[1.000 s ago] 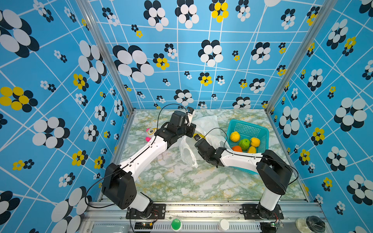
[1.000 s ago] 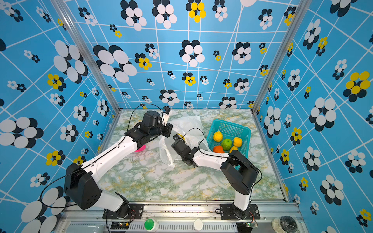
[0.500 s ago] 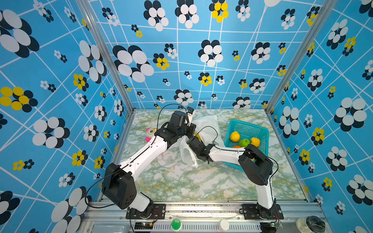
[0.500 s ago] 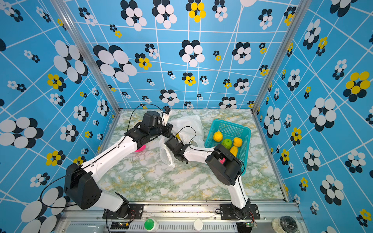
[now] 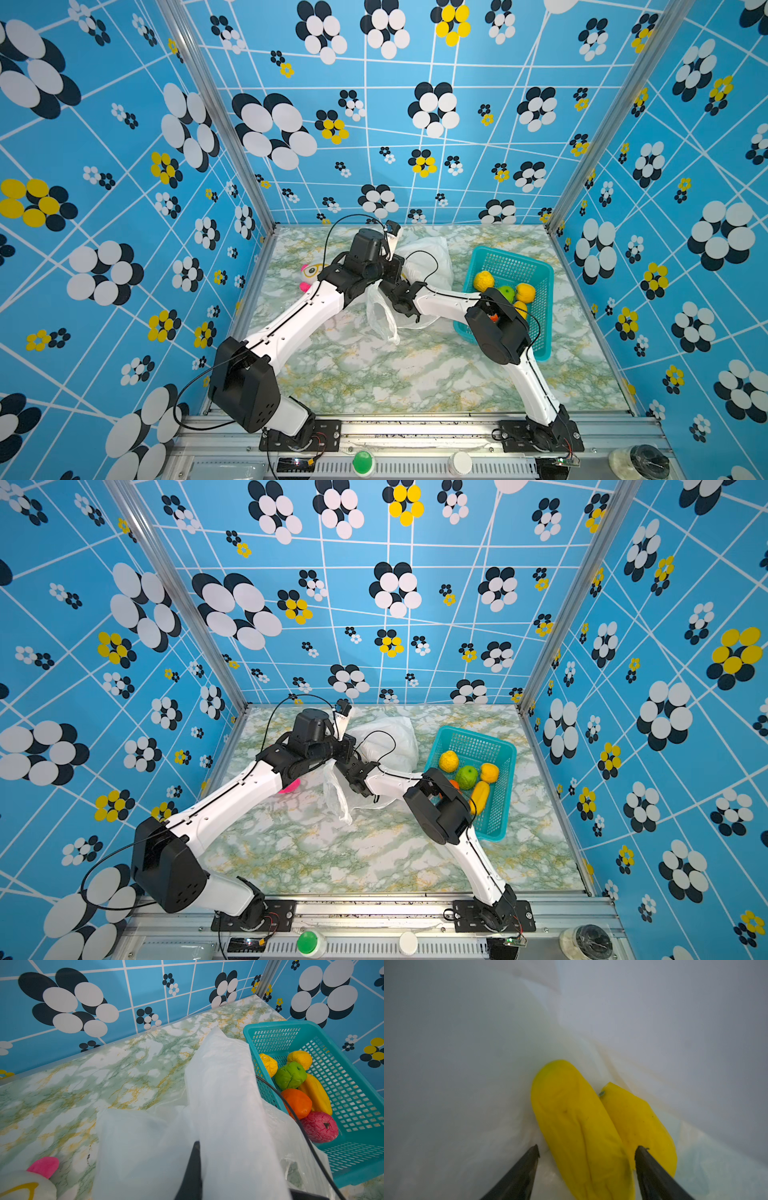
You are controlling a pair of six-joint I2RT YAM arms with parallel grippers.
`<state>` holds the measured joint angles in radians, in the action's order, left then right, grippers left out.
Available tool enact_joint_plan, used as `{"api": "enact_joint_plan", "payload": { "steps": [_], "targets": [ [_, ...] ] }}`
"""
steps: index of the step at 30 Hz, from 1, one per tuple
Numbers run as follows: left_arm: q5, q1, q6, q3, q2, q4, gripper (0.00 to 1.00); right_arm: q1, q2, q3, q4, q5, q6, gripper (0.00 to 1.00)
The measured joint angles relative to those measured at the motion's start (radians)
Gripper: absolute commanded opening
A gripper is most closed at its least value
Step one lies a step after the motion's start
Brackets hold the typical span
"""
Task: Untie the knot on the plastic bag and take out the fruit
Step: 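Close the right gripper on one yellow elongated fruit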
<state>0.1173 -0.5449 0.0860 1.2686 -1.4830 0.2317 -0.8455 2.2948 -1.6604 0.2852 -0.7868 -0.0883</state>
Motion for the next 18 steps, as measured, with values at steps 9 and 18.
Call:
{"api": "enact_joint_plan", "payload": {
  "steps": [9,18],
  "targets": [
    [0.003,-0.001,0.000,-0.005,0.010,0.000,0.00,0.006,0.005,-0.021,0.043,0.001,0.016,0.50],
    [0.002,-0.001,0.000,-0.005,0.010,0.000,0.00,0.010,-0.010,0.006,0.021,0.005,0.026,0.32]
  ]
}}
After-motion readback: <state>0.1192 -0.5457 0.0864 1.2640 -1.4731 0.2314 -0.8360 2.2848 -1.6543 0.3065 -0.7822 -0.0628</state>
